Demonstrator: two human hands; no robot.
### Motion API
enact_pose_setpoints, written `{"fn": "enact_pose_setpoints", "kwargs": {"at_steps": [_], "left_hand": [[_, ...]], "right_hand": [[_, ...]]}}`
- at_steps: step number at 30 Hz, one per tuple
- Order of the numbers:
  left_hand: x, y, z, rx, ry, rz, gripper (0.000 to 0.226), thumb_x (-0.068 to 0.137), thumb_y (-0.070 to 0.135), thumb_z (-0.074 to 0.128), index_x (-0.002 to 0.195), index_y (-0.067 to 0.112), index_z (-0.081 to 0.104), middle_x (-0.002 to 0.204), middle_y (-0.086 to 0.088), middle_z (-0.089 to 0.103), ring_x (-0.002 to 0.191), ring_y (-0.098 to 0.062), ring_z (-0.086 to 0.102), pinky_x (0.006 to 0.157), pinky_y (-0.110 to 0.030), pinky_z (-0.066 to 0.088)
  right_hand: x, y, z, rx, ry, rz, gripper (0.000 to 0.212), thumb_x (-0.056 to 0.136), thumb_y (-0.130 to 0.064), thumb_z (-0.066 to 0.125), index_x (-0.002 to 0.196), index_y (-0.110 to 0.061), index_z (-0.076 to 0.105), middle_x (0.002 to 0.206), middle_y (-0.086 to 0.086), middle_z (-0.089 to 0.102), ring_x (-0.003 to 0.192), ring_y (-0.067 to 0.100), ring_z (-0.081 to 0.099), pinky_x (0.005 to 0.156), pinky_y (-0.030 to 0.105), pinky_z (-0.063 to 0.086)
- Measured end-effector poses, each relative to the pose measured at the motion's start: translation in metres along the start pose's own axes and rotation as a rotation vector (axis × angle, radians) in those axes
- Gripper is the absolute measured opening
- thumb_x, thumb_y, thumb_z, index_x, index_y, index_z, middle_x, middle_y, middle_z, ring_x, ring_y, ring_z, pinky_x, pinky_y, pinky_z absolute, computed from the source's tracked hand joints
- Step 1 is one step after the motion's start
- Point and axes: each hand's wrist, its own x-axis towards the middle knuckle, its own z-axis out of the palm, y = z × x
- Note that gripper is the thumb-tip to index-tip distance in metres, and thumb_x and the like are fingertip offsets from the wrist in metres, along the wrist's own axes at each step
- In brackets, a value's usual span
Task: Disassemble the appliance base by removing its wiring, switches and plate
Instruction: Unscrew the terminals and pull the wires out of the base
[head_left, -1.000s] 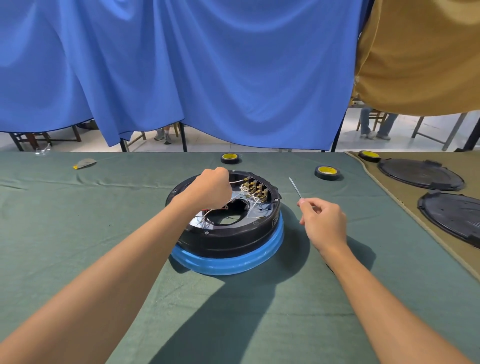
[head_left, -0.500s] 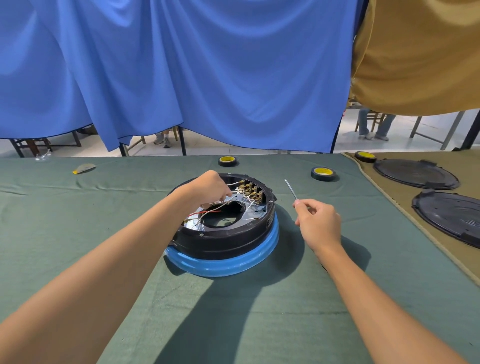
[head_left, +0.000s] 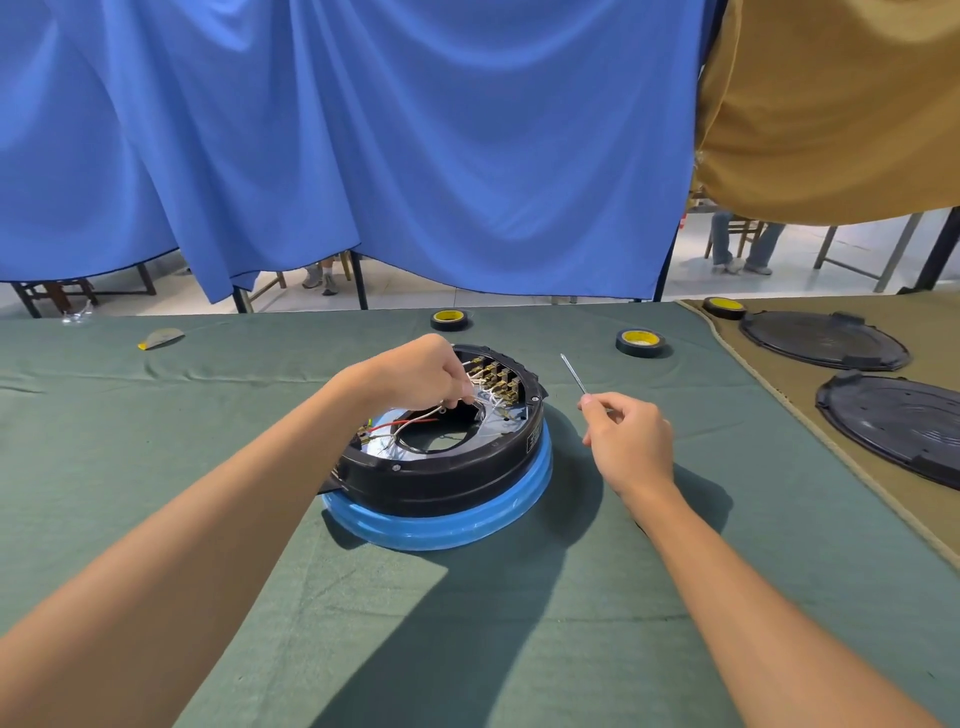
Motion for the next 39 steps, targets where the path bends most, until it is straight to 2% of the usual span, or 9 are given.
{"fn": "enact_pose_setpoints", "kwargs": {"at_steps": [3, 6, 13, 17, 20, 23, 26, 30, 39], "left_hand": [[-0.01, -0.001, -0.01, 0.052, 0.014, -0.035, 0.021, 0.096, 0.014, 0.055, 0.088, 0.01, 0.074, 0.074, 0.002, 0.066, 0.053, -0.003, 0.049, 0.049, -0.012, 0.036], [-0.018, 0.0, -0.016, 0.022, 0.186, -0.084, 0.021, 0.095, 0.015, 0.058, 0.08, 0.013, 0.073, 0.069, 0.005, 0.064, 0.058, -0.01, 0.051, 0.053, -0.02, 0.039], [-0.021, 0.038, 0.007, -0.513, 0.53, -0.078, 0.007, 0.095, 0.012, 0.058, 0.098, 0.016, 0.063, 0.075, -0.002, 0.069, 0.058, -0.009, 0.061, 0.053, -0.022, 0.052], [-0.016, 0.068, 0.025, -0.798, 0.566, -0.031, 0.01, 0.093, 0.005, 0.059, 0.102, 0.008, 0.058, 0.073, -0.009, 0.067, 0.055, -0.012, 0.067, 0.059, -0.027, 0.058], [-0.011, 0.084, 0.035, -0.888, 0.572, -0.055, 0.006, 0.09, 0.01, 0.065, 0.096, 0.01, 0.063, 0.08, -0.008, 0.071, 0.072, -0.018, 0.071, 0.07, -0.034, 0.06], [-0.008, 0.096, 0.045, -0.954, 0.591, -0.068, 0.006, 0.091, 0.011, 0.066, 0.086, 0.014, 0.068, 0.078, -0.003, 0.073, 0.072, -0.014, 0.071, 0.058, -0.027, 0.059], [-0.004, 0.101, 0.052, -1.015, 0.593, -0.087, 0.011, 0.091, 0.012, 0.065, 0.083, 0.018, 0.067, 0.077, 0.001, 0.073, 0.069, -0.008, 0.07, 0.054, -0.017, 0.054], [0.001, 0.102, 0.06, -1.058, 0.56, -0.134, 0.01, 0.091, 0.014, 0.065, 0.083, 0.02, 0.068, 0.077, 0.004, 0.073, 0.07, -0.004, 0.068, 0.067, -0.019, 0.056], [0.01, 0.101, 0.073, -1.194, 0.506, -0.181, 0.007, 0.091, 0.01, 0.064, 0.09, 0.013, 0.07, 0.08, 0.002, 0.074, 0.081, -0.013, 0.069, 0.074, -0.023, 0.056]], "right_hand": [[-0.002, -0.002, -0.001, 0.013, 0.006, 0.013, 0.031, 0.094, -0.029, 0.053, 0.074, -0.012, 0.069, 0.057, 0.002, 0.063, 0.069, 0.024, 0.06, 0.07, 0.04, 0.052], [-0.003, -0.007, -0.004, 0.082, 0.007, 0.035, 0.029, 0.096, -0.028, 0.051, 0.076, -0.014, 0.067, 0.057, -0.002, 0.062, 0.06, 0.016, 0.055, 0.065, 0.035, 0.048], [-0.006, -0.045, -0.012, 0.584, -0.168, 0.066, 0.029, 0.091, -0.032, 0.065, 0.073, -0.017, 0.048, 0.05, -0.003, 0.047, 0.039, 0.007, 0.031, 0.038, 0.018, 0.027], [-0.011, -0.061, -0.014, 0.602, -0.173, 0.027, 0.024, 0.086, -0.027, 0.071, 0.073, -0.016, 0.055, 0.054, 0.003, 0.06, 0.035, 0.003, 0.041, 0.036, 0.009, 0.03], [-0.014, -0.064, -0.021, 0.629, -0.152, 0.04, 0.021, 0.086, -0.023, 0.072, 0.077, -0.007, 0.063, 0.069, 0.011, 0.069, 0.035, 0.001, 0.045, 0.037, 0.009, 0.03], [-0.013, -0.06, -0.028, 0.645, -0.169, 0.088, 0.018, 0.085, -0.023, 0.073, 0.08, -0.007, 0.065, 0.084, 0.025, 0.067, 0.038, 0.004, 0.037, 0.036, 0.017, 0.028], [-0.01, -0.054, -0.032, 0.653, -0.142, 0.096, 0.01, 0.086, -0.017, 0.072, 0.086, -0.009, 0.067, 0.08, 0.016, 0.071, 0.038, 0.001, 0.045, 0.039, 0.011, 0.033], [-0.005, -0.045, -0.034, 0.596, -0.125, 0.097, 0.008, 0.089, -0.018, 0.068, 0.082, -0.016, 0.07, 0.063, -0.002, 0.066, 0.041, 0.0, 0.047, 0.044, 0.013, 0.033], [0.002, -0.026, -0.033, 0.461, -0.172, -0.008, 0.014, 0.089, -0.017, 0.067, 0.079, -0.008, 0.07, 0.051, -0.006, 0.055, 0.044, 0.002, 0.043, 0.043, 0.013, 0.035]]}}
